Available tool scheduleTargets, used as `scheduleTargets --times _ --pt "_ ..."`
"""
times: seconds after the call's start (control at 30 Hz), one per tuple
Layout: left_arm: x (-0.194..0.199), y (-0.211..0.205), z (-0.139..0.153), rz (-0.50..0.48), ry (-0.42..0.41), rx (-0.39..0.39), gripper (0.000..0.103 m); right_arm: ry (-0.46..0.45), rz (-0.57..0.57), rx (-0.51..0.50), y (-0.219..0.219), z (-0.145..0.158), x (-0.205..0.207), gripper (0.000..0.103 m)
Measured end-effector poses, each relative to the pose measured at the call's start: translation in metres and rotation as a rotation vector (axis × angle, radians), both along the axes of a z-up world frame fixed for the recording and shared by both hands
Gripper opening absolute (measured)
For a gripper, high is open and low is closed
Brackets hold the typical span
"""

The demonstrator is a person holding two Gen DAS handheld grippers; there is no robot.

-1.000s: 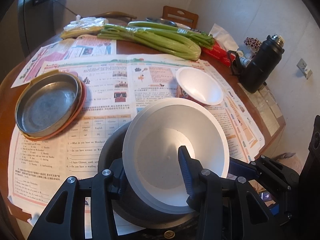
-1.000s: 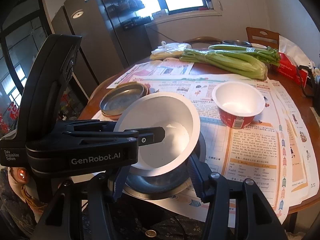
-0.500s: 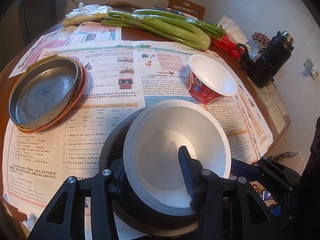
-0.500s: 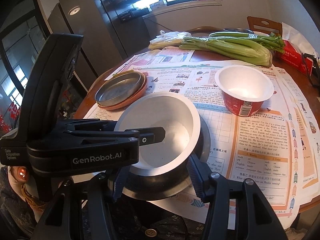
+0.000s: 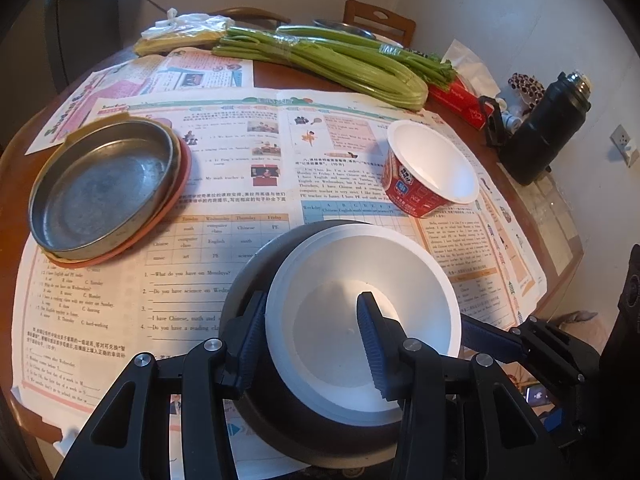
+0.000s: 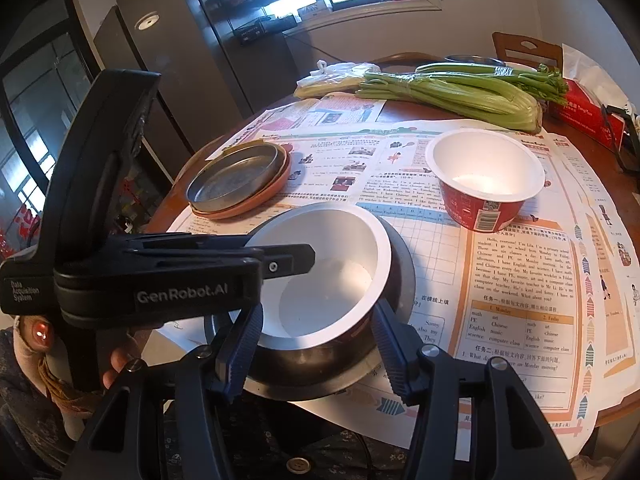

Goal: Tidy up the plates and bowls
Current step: 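Lower the white paper bowl into the steel bowl, open the left tool, then move the left tool to the red-printed paper cup and grasp its rim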

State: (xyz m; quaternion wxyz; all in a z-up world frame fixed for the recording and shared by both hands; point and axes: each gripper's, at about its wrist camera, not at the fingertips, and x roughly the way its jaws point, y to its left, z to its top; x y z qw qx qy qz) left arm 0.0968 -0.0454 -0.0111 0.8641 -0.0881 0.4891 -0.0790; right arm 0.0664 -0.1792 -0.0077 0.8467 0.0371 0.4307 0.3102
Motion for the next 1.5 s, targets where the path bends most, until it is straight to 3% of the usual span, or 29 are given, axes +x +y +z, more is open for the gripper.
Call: scheduleTargets --times 0.33,0.77,1.0,1.5 --pt "-0.015 0.007 0.016 0.023 -0.043 -0.009 0.047 -0.029 -0.031 0.017 -0.015 0.012 -0.002 0.056" --pt "-0.024 -0.001 0.031 0.035 -0.083 0.058 0.05 -0.094 -0.1 0.04 -0.036 0.034 -0.006 0.056" --pt "-0.021 -0.013 0.04 0.014 -0.113 0.086 0.051 -0.178 -0.18 0.01 -0.052 0.043 -0.007 0.056" --pt "0.021 -0.056 0.051 -0.112 -0.143 0.111 0.051 -0.109 -0.299 0.061 -0.095 0.031 0.019 0.056"
